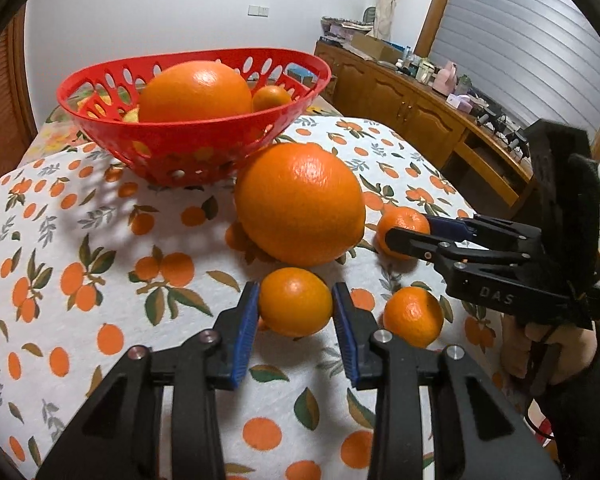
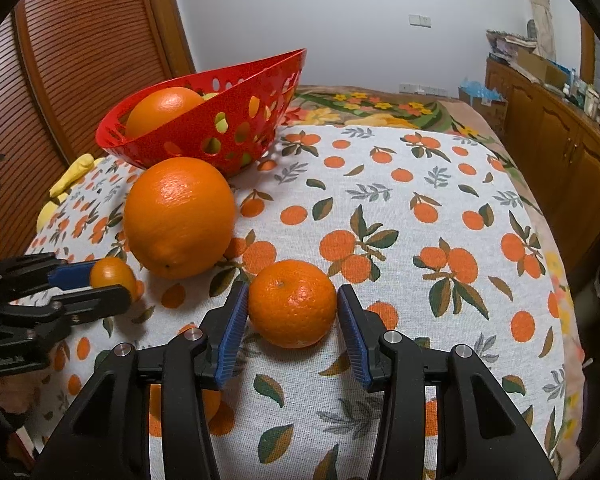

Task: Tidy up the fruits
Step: 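Grasp a small orange with the left tool while the right tool grasps another small orange, then carry both small oranges over the red basket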

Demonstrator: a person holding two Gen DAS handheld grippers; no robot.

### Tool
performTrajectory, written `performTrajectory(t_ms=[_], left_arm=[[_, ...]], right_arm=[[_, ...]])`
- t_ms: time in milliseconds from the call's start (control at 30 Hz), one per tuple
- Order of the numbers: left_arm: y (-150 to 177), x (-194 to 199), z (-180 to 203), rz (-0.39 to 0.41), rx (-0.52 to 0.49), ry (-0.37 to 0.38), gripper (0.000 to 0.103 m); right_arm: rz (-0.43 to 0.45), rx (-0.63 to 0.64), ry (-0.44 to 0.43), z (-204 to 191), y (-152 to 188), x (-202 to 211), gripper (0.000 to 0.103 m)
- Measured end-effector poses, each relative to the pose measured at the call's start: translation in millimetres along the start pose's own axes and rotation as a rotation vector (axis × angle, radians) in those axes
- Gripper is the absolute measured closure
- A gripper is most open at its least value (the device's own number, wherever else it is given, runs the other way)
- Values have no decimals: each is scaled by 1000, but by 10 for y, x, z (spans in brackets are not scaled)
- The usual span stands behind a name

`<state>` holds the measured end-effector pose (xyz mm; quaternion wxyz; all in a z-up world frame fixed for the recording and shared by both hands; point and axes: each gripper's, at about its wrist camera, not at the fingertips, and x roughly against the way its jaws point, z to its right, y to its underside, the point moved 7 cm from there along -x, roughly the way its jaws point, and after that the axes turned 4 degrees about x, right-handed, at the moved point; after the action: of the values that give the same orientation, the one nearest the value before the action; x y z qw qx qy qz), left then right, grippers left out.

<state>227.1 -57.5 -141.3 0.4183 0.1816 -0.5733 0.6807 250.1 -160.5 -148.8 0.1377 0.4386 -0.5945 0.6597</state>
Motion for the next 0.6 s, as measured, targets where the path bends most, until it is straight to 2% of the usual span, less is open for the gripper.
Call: performTrajectory(t_ms=[267, 600], left_arm=[[-66, 211, -64, 40, 4, -10, 69], [-201, 483, -70, 106, 3, -13, 69]], right_arm=[[22, 41, 32, -51, -31, 71, 60], [111, 61, -4, -214, -315, 468, 60]])
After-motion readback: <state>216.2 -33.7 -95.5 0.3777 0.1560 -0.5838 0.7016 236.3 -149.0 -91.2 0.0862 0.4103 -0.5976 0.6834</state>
